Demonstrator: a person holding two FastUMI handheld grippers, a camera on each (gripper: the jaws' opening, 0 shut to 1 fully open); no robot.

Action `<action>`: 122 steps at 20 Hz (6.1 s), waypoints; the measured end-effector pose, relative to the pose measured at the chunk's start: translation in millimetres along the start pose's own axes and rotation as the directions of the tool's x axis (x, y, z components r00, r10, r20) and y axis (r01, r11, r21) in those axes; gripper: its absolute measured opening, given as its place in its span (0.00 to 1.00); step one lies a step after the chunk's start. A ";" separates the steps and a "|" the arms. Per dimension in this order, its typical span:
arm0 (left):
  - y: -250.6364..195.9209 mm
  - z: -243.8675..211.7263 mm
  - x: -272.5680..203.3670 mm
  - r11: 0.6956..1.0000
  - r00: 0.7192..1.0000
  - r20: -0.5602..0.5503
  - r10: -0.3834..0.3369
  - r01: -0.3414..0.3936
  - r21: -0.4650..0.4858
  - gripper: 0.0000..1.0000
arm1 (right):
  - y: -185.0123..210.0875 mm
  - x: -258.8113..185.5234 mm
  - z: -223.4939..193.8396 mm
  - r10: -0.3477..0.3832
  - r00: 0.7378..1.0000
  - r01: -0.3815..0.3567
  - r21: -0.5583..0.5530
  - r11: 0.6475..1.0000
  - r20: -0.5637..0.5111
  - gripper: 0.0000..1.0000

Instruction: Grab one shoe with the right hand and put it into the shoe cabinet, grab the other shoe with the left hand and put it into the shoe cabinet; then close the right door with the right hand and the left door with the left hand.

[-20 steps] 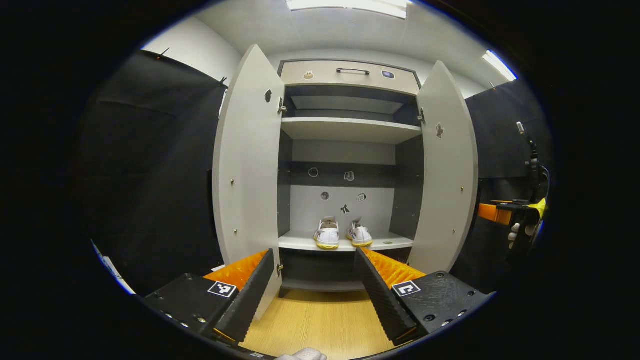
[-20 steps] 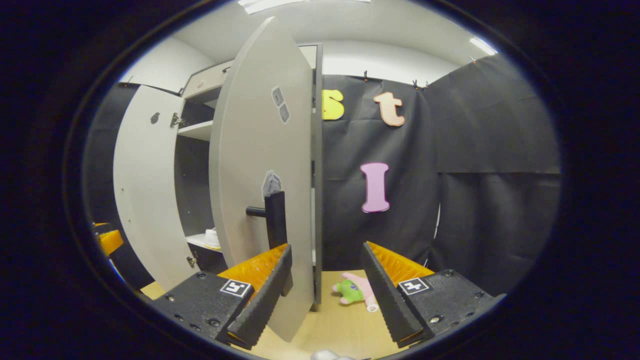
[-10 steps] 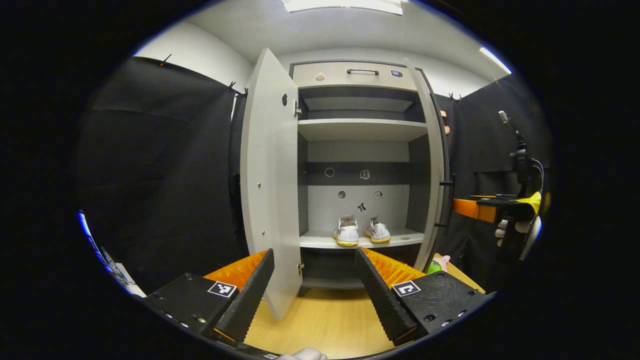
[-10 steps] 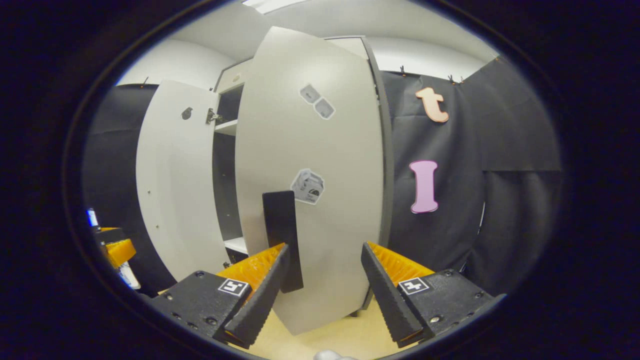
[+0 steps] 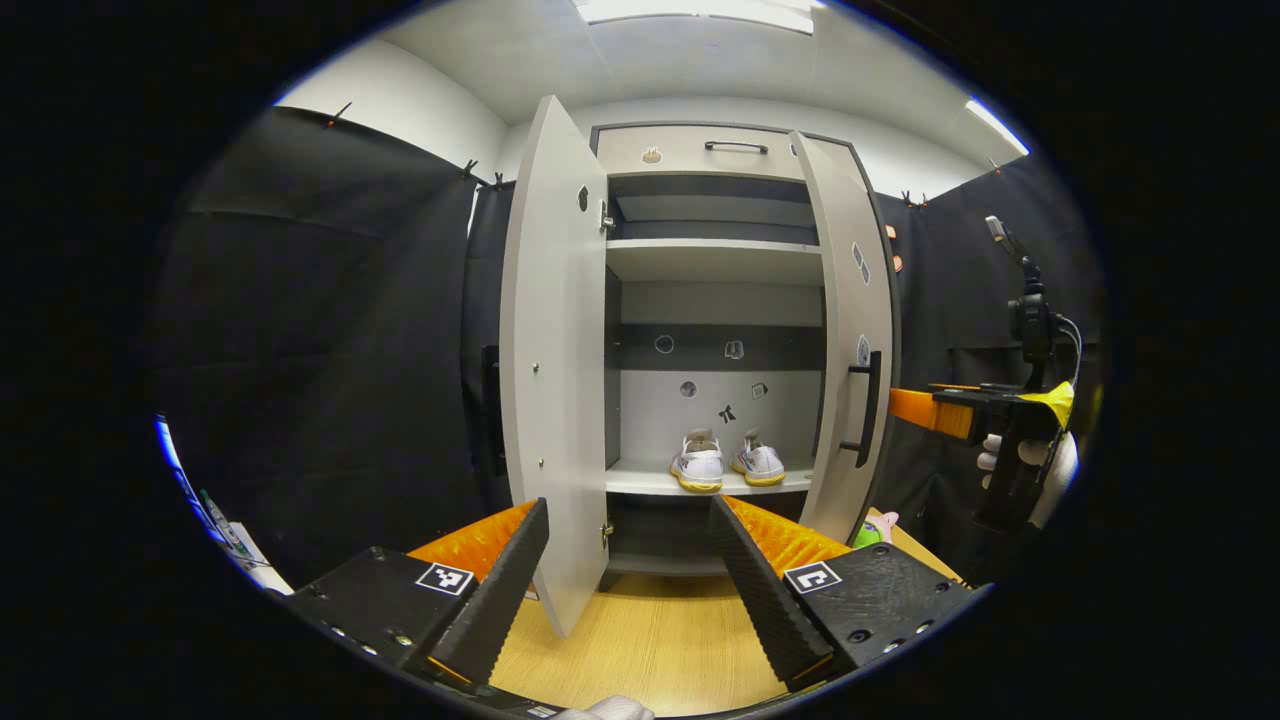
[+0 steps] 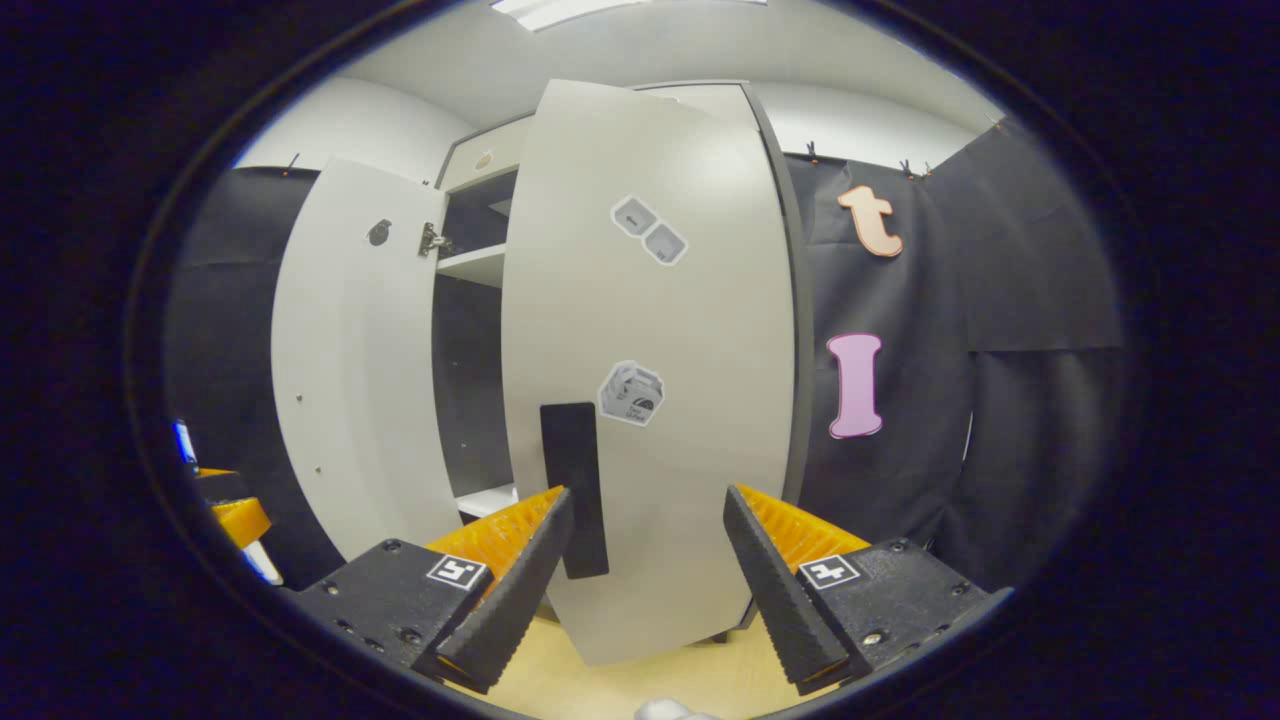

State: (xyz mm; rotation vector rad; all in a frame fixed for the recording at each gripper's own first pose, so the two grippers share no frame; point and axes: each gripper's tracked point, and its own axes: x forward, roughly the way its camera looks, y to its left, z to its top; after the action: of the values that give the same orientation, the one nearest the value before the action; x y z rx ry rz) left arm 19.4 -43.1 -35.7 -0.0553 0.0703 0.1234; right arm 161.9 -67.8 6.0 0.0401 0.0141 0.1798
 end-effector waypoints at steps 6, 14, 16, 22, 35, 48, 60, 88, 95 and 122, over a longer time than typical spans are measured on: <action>7.3 -1.6 6.5 0.999 0.999 -0.010 -0.048 0.048 -0.003 0.97 | -11.0 -43.7 -5.1 -0.078 0.997 0.078 -0.012 0.997 -0.008 0.99; 26.0 -5.4 12.1 0.994 0.994 -0.016 -0.112 0.112 0.010 0.97 | -7.6 -110.0 -46.2 -0.168 0.983 0.168 -0.011 0.986 -0.072 0.98; 32.5 -5.9 13.4 0.993 0.992 -0.018 -0.121 0.121 0.011 0.97 | 0.1 -118.9 -54.3 -0.175 0.980 0.175 -0.002 0.985 -0.092 0.99; 84.8 10.6 27.4 0.995 0.996 0.017 -0.092 0.091 0.038 0.96 | 18.6 -139.2 -53.6 -0.220 0.971 0.220 -0.010 0.976 -0.095 0.99; 219.6 16.2 130.3 0.994 0.993 0.065 0.099 -0.102 0.034 0.95 | 54.5 -181.7 -64.4 -0.303 0.945 0.300 -0.036 0.953 -0.125 0.99; 175.7 26.3 137.3 0.996 0.994 0.106 0.038 -0.047 0.075 0.88 | 36.4 -184.9 -75.4 -0.279 0.948 0.281 -0.012 0.960 -0.151 0.99; 30.3 33.3 150.7 0.999 0.997 0.081 -0.002 -0.002 0.047 0.97 | -37.8 -172.0 -74.6 -0.176 0.972 0.178 -0.005 0.984 -0.156 0.98; 2.1 48.9 42.3 0.996 0.996 0.036 -0.085 0.085 0.002 0.96 | 12.0 -142.6 -26.8 -0.077 0.996 0.077 -0.001 0.997 -0.042 0.99; 26.1 41.7 -1.3 0.997 0.997 0.037 -0.064 0.063 0.044 0.96 | 17.8 -144.7 -23.6 -0.100 0.995 0.100 -0.002 0.995 -0.025 0.98; 31.7 10.7 -19.3 0.995 0.996 0.003 -0.093 0.093 0.046 0.96 | 41.5 -148.7 -45.4 -0.132 0.990 0.132 0.006 0.991 -0.056 0.98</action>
State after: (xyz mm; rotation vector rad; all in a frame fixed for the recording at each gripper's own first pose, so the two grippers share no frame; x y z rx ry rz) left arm -3.0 -13.4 -25.2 -0.0122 0.0648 0.0289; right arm 7.4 -51.9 -36.1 0.0439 0.0733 0.0485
